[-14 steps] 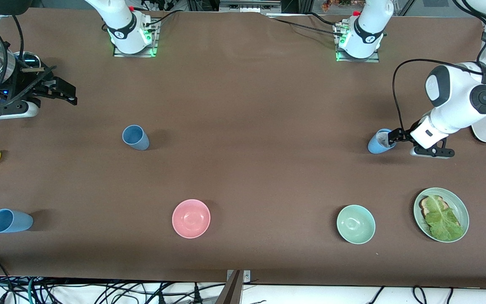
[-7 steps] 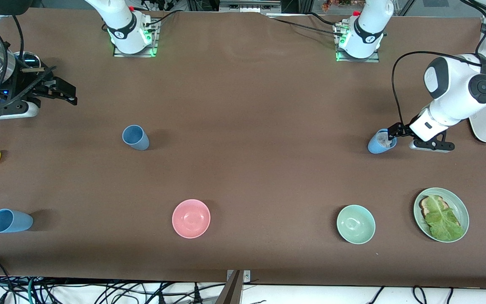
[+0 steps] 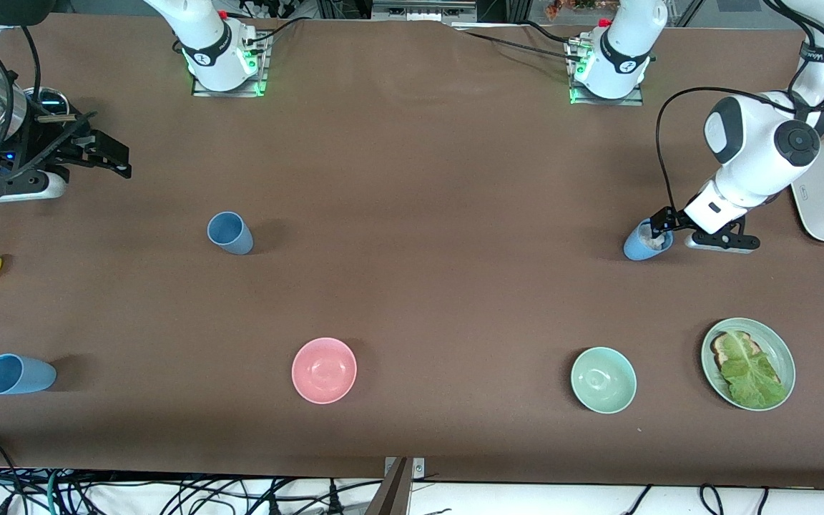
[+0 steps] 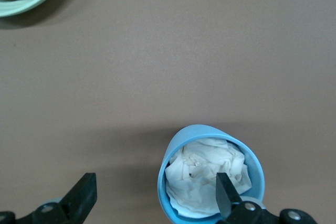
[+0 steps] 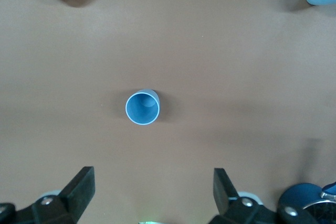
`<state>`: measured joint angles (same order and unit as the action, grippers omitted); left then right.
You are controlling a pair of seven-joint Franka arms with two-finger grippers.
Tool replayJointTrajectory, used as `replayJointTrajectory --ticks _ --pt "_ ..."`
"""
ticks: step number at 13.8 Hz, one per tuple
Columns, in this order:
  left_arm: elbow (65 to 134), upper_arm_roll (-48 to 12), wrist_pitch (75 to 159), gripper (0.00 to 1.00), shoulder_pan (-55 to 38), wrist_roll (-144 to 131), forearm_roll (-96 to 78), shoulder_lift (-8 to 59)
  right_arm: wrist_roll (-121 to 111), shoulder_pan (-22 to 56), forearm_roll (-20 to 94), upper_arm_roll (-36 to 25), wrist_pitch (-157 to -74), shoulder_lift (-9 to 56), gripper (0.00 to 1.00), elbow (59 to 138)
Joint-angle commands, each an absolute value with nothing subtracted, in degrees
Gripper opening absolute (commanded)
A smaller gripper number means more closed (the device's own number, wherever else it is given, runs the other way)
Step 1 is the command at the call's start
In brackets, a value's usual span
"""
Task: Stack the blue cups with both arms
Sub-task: 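Lower the left gripper around the cup rim and close it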
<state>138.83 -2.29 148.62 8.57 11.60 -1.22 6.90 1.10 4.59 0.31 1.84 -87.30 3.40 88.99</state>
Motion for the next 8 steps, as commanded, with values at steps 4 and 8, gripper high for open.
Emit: replayJointTrajectory --ticks 4,8 --pt "139.75 -2.20 153.54 1.00 8.96 13.53 -0.26 9.22 0.70 4.39 -0.35 2.37 -87.36 3.25 1.00 88.86" --pt "139.75 -2.20 154.51 0.56 9.05 13.80 -0.26 9.93 0.70 4.39 -0.35 2.37 -87.28 3.08 1.00 88.86"
